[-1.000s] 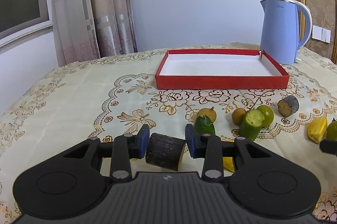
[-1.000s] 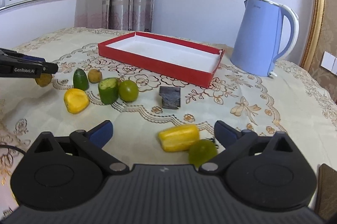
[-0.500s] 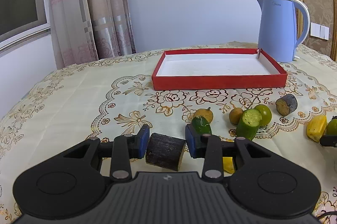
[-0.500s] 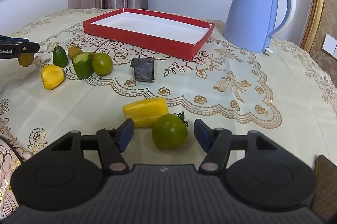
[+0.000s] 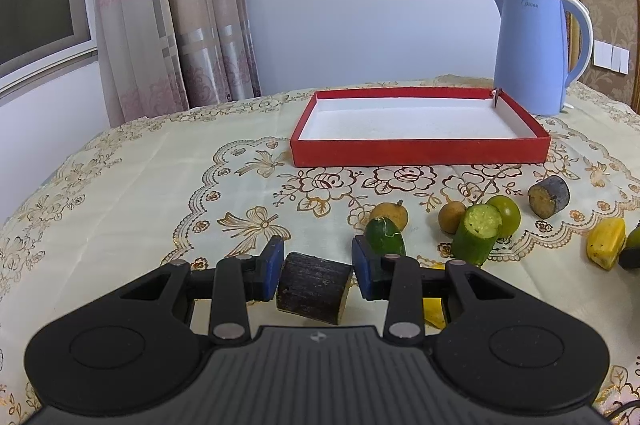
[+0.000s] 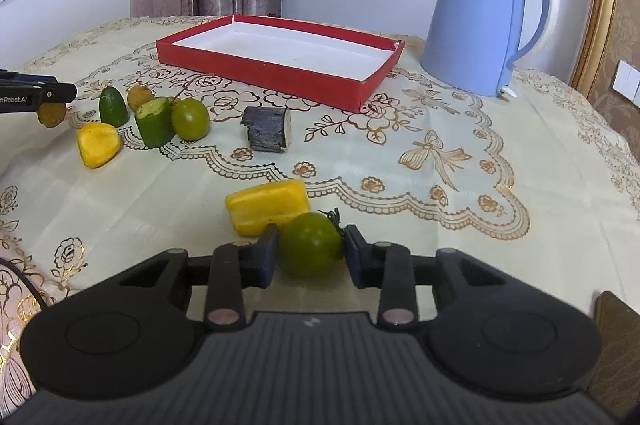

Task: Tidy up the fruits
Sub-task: 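Lift the log with the left gripper toward the red tray while the right carries the fruit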

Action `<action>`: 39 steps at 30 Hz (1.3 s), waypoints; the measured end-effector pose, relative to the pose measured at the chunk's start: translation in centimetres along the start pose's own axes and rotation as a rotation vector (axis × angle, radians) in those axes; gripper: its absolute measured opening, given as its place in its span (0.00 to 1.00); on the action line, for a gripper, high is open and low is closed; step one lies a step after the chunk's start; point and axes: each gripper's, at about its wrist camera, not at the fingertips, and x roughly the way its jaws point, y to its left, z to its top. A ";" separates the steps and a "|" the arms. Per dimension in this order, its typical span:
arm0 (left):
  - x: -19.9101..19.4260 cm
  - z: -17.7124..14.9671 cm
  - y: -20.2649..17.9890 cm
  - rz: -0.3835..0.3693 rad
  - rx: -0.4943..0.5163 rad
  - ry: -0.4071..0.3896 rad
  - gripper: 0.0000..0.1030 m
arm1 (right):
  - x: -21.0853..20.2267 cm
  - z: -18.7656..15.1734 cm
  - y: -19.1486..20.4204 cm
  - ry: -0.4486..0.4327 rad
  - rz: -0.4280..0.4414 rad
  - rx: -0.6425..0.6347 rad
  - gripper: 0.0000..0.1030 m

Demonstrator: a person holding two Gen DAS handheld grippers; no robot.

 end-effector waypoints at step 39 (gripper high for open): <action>1.5 4.4 0.3 -0.012 0.031 -0.047 0.35 | -2.4 6.4 2.2 -0.219 0.053 -0.042 0.32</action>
